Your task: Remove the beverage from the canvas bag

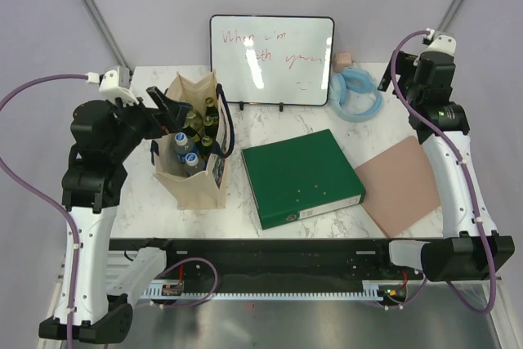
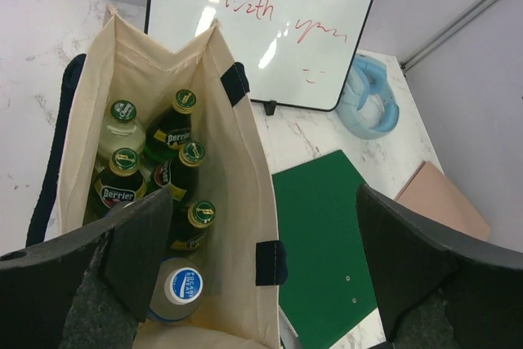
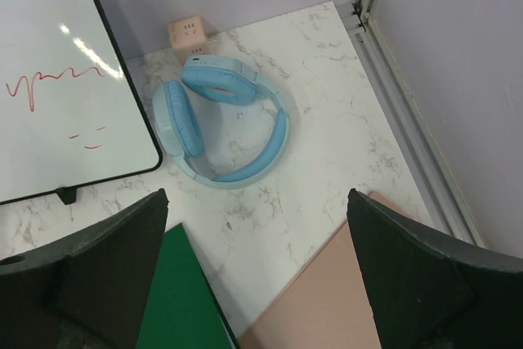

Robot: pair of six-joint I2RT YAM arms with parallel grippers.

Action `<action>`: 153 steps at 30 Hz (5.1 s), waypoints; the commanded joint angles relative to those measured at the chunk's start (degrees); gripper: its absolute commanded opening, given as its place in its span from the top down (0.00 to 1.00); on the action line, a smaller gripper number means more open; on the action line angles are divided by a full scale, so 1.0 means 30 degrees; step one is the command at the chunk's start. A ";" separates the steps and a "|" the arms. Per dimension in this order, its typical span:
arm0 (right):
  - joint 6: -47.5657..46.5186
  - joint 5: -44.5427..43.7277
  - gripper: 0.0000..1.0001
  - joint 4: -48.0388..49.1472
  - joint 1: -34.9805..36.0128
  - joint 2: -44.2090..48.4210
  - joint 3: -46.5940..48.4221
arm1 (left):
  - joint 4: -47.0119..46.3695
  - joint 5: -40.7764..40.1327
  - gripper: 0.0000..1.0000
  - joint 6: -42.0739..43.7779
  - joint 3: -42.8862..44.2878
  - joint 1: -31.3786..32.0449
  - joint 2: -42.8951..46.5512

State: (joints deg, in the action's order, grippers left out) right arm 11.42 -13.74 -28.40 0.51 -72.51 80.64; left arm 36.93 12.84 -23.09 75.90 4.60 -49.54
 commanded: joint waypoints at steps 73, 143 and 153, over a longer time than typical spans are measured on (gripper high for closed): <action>-0.8084 1.9843 0.02 0.0503 0.2231 -0.0058 -0.1832 | 0.8052 -0.8029 0.60 0.1984 0.9916 0.4765 -1.8937; -0.6443 2.0927 0.02 0.1440 0.2289 0.0293 -0.1538 | 0.7995 -0.4838 0.98 0.1926 2.2572 0.7722 -1.4920; -0.6765 2.0137 0.02 0.1323 0.1822 0.1054 -0.2475 | 0.5451 -0.5042 0.98 0.2743 2.1960 0.9364 -1.7497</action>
State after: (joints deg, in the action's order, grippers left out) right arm -8.16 47.62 -26.11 6.92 -71.37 74.37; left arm 67.64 -2.68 -14.85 140.55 31.57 -100.92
